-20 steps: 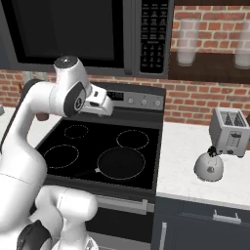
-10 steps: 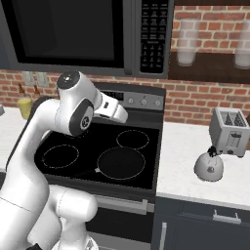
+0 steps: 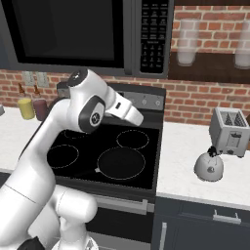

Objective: Pick the kettle from the counter and place it on a stove burner. Then turn the burner on.

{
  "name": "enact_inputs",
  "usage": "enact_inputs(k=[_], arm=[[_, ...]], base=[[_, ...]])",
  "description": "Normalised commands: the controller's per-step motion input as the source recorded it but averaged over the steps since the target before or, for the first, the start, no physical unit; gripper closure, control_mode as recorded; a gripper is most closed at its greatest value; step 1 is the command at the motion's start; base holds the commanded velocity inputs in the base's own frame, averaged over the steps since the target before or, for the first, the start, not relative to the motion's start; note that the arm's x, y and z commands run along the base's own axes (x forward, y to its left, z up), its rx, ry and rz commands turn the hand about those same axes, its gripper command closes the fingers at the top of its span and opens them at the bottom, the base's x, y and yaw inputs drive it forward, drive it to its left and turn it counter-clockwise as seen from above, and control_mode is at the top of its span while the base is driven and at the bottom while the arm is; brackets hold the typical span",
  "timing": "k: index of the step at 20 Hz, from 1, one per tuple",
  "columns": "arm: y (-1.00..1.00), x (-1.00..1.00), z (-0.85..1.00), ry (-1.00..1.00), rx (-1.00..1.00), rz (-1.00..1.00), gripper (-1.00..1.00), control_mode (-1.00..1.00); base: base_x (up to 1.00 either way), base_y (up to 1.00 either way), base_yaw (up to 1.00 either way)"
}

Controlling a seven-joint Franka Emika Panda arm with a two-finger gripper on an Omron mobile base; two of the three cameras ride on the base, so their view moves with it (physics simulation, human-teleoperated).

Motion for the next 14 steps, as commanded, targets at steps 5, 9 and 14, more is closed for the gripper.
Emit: enact_inputs(k=[5, 9, 14], arm=[[-0.7, 0.0, 0.0, 0.01, 0.06, -0.2, -1.0, -1.0], [-0.73, 0.0, 0.0, 0.06, 0.07, -0.16, -1.0, -1.0], [-0.43, 0.0, -0.2, 0.09, 0.0, -0.08, -1.0, -1.0]], base=[[0.0, 0.0, 0.0], [0.0, 0.0, 0.0], [0.0, 0.0, 0.0]])
